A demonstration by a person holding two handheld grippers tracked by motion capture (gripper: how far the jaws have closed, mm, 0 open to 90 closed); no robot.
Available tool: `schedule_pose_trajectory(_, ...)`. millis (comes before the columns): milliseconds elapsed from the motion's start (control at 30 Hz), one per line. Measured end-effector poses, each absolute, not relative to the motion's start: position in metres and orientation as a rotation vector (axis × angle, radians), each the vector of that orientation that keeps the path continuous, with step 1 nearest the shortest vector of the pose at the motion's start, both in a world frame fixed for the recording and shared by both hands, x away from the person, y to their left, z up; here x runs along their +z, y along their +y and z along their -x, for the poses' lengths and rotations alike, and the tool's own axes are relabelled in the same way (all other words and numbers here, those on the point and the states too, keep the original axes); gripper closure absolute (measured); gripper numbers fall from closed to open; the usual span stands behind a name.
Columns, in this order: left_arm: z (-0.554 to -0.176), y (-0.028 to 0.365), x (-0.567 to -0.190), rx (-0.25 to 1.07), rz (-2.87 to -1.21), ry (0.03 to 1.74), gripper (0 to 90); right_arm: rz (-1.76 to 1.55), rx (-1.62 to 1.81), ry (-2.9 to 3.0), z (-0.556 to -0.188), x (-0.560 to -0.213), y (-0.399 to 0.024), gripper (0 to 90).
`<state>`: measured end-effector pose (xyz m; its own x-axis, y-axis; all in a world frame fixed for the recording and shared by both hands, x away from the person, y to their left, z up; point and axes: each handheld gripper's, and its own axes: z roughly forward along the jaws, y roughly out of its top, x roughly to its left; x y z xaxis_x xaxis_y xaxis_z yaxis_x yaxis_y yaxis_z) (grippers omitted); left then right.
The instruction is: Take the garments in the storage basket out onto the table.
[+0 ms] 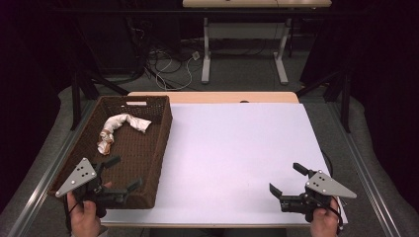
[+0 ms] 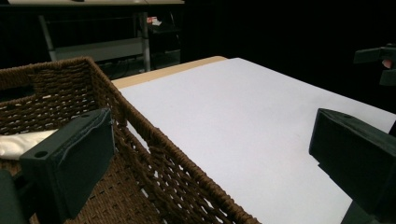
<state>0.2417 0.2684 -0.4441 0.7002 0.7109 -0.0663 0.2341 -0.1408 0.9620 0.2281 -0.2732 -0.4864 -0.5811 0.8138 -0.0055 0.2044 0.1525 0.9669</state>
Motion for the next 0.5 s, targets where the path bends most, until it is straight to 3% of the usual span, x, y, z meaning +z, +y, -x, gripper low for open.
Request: schedule_pose_trajectory(500,-0.2496,0.2696,-0.4412,0.51,-1.709,0.832,0.4,-0.989,1.431,1.895,-0.2307,-0.4889,-0.2744,0.0)
